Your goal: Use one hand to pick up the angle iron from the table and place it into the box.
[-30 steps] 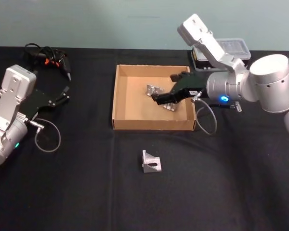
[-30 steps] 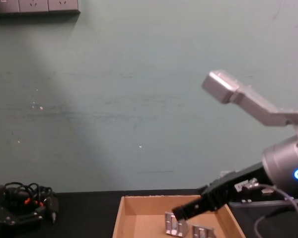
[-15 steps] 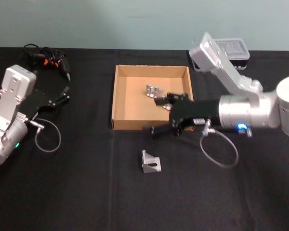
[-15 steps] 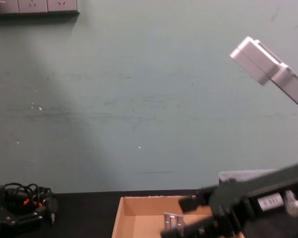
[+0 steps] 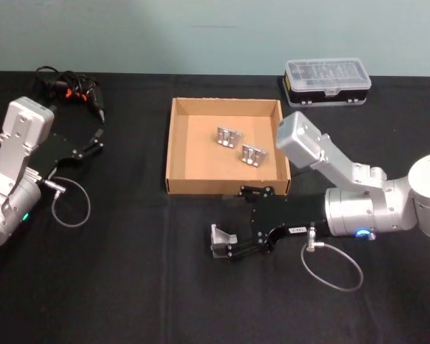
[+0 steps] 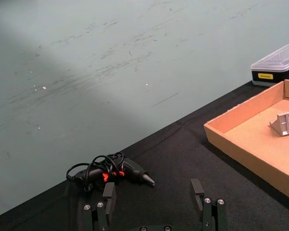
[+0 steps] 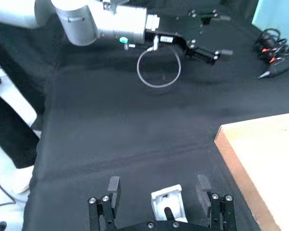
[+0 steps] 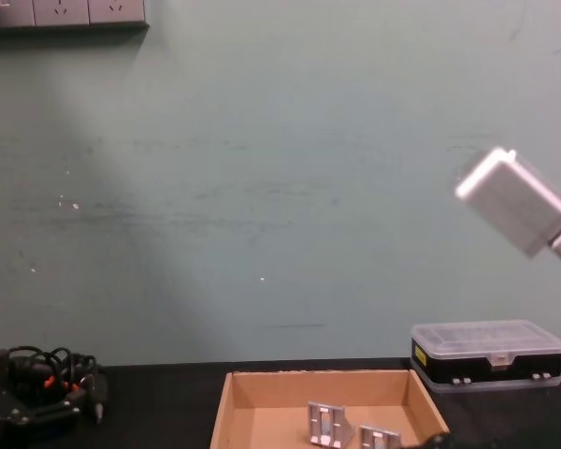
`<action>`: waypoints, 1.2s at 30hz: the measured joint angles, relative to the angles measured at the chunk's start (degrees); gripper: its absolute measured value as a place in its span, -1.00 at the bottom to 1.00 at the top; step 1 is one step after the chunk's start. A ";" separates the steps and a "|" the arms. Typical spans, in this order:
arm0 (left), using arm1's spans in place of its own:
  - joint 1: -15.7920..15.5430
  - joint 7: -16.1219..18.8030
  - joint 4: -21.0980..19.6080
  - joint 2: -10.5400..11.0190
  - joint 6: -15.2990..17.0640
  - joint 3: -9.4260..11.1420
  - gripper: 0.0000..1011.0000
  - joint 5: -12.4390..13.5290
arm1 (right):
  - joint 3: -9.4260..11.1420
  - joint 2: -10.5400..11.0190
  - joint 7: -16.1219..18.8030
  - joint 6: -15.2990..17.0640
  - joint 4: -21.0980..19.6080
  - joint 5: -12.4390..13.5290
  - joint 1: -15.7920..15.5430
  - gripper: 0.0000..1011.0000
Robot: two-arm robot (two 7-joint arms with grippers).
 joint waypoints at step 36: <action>0.00 0.00 0.00 0.00 0.00 0.00 1.00 0.00 | -8.37 -5.29 0.87 -3.28 12.03 -4.05 6.37 0.99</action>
